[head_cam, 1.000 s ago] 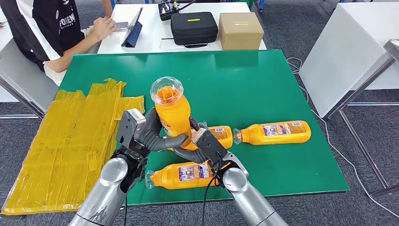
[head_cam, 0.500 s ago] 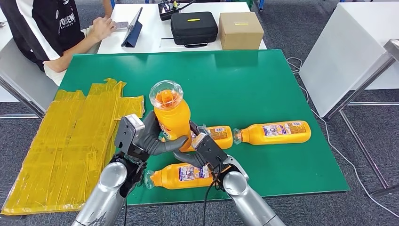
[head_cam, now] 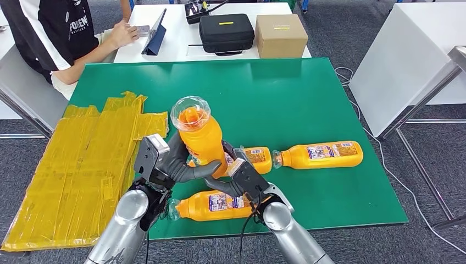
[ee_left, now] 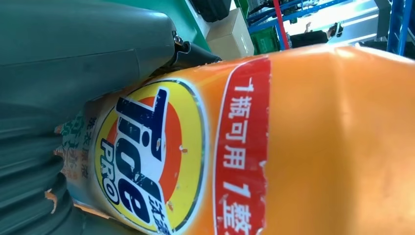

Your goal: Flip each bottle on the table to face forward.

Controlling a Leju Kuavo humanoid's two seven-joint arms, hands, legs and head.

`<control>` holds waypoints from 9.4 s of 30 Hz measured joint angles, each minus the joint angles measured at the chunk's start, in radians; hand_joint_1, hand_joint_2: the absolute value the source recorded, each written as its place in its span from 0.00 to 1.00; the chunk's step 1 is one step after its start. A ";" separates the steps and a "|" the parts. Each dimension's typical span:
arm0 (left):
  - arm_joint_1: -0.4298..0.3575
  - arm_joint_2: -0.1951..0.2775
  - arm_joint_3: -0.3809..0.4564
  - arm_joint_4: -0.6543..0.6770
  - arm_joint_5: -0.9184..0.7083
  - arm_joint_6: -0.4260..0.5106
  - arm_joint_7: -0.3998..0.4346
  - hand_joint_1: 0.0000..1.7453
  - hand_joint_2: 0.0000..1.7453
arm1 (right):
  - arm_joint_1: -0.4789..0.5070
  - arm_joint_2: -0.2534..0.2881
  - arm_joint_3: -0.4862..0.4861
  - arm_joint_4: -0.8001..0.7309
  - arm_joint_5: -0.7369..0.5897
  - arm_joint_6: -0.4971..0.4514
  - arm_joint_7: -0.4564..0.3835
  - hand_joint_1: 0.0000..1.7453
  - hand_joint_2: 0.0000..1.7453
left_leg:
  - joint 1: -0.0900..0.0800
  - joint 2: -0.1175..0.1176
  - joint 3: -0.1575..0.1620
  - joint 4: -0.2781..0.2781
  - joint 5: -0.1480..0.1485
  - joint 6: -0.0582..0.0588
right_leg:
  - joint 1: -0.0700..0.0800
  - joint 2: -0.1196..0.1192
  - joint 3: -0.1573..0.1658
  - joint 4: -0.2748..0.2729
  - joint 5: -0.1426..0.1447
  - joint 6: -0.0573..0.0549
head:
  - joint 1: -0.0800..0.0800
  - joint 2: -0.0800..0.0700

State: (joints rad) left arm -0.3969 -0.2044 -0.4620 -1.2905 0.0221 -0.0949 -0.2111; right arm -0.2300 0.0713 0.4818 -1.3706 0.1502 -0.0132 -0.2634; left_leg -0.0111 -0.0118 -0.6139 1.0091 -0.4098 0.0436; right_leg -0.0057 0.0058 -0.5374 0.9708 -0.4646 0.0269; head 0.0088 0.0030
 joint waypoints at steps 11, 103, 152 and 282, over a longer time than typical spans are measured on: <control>0.000 0.017 0.068 -0.033 0.000 0.030 -0.013 1.00 1.00 | 0.026 -0.013 -0.034 -0.040 0.007 -0.060 -0.019 0.00 1.00 | 0.000 0.000 0.000 0.000 0.000 0.000 | 0.000 0.000 0.000 0.000 0.000 0.000 | 0.000 0.000; -0.264 0.356 0.246 0.708 -1.248 0.243 0.009 0.00 0.00 | 0.114 -0.033 -0.209 -0.271 0.205 -0.166 -0.017 0.00 1.00 | 0.001 0.000 0.002 0.000 0.001 -0.001 | 0.000 0.000 0.001 0.001 0.000 0.000 | 0.000 0.000; 0.096 0.267 0.316 -0.157 -0.782 0.410 -0.044 0.00 1.00 | 0.168 -0.203 -0.333 -0.340 0.908 -0.258 0.205 0.00 1.00 | 0.000 0.001 0.000 0.000 0.000 -0.001 | -0.001 0.000 0.000 0.000 0.000 0.000 | 0.000 0.000; 0.064 0.181 0.405 -0.108 -0.074 0.105 -0.047 0.00 1.00 | -0.187 -0.483 -0.304 0.417 0.935 0.182 0.320 0.00 1.00 | -0.004 0.000 -0.001 0.000 0.004 0.005 | -0.004 0.001 0.000 0.000 0.005 0.006 | 0.000 0.000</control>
State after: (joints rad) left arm -0.3330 -0.0233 -0.0566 -1.3987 -0.0521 0.0099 -0.2585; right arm -0.4172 -0.4114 0.1782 -0.9532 1.0857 0.1690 0.0569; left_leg -0.0152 -0.0113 -0.6144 1.0092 -0.4063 0.0482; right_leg -0.0093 0.0066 -0.5376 0.9703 -0.4599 0.0326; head 0.0087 0.0031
